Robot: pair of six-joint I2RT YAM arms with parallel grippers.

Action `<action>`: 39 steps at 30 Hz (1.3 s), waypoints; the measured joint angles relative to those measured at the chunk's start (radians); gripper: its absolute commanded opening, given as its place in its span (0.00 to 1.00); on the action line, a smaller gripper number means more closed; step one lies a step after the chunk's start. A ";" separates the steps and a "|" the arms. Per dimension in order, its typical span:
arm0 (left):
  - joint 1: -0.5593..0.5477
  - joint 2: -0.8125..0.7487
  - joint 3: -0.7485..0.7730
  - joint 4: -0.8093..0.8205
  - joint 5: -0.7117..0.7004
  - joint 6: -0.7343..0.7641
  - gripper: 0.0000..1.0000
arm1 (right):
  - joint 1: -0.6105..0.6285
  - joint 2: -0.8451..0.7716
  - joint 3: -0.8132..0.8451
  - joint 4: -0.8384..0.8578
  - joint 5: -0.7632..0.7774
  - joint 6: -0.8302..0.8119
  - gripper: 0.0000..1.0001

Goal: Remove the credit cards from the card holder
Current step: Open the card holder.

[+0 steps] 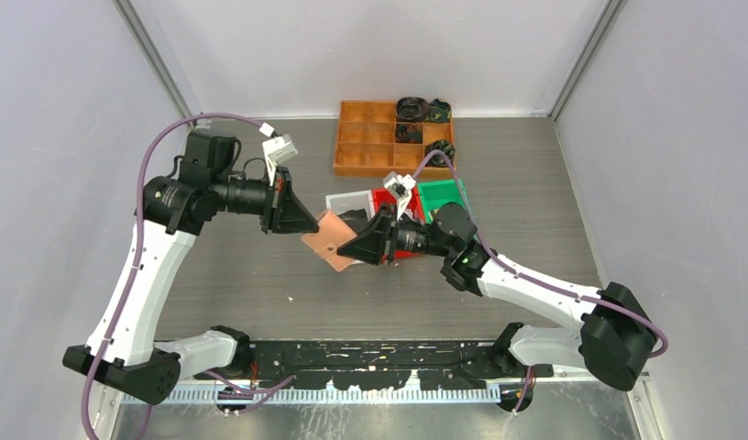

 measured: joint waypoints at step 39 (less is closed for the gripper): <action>-0.005 -0.008 -0.063 -0.407 0.010 0.510 0.47 | 0.129 0.312 0.864 -1.299 -0.231 -0.424 0.01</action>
